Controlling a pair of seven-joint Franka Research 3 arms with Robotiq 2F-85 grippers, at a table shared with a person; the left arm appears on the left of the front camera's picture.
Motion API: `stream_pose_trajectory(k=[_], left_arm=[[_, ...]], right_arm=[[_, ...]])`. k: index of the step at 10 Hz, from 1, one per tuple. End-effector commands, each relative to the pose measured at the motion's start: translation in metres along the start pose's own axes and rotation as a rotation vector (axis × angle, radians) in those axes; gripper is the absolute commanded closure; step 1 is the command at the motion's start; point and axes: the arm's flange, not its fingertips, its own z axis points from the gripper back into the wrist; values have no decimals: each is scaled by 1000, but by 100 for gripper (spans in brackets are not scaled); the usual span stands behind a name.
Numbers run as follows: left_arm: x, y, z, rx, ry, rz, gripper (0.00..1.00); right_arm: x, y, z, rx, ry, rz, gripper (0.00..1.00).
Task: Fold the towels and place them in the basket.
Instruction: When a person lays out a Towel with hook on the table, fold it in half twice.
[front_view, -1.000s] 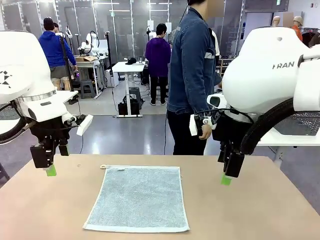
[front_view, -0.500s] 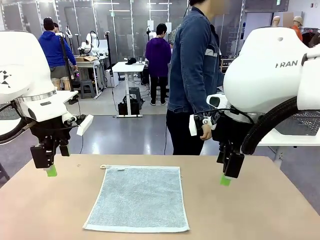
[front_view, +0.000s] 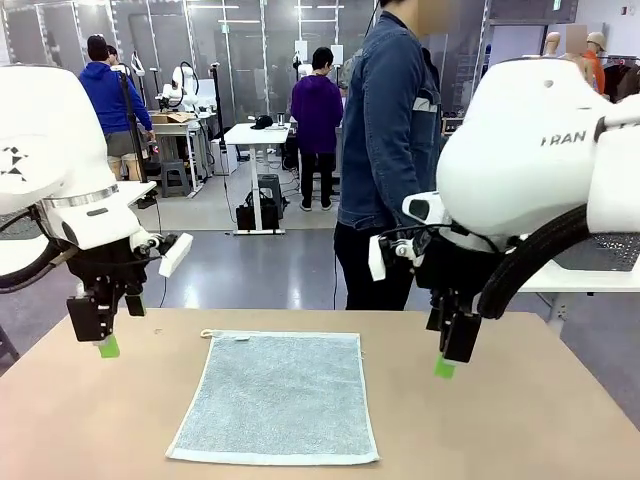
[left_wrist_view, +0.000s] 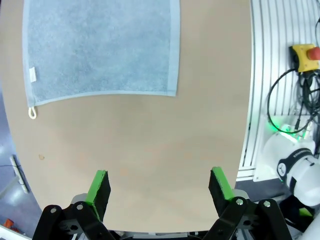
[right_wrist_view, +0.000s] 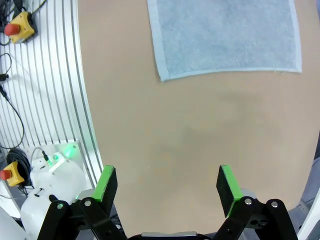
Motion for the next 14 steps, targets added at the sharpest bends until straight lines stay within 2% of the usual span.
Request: stream_pose_trajectory(k=[1, 4, 8, 11, 14], left_arm=[[13, -18, -32, 54, 42, -10, 0], [15, -46, -76, 71, -7, -9, 0], [15, -69, -139, 108, -29, 21, 0], [27, -67, -175, 60, -24, 12, 0], [26, -63, -191, 51, -25, 2, 0]], right_arm=[[19, 15, -34, -41, 42, 23, 0], [39, 34, -77, -50, 29, 57, 0], [58, 40, -137, -56, 55, 21, 0], [67, 43, -168, -62, 80, 6, 0], [69, 44, -190, -56, 85, 10, 0]])
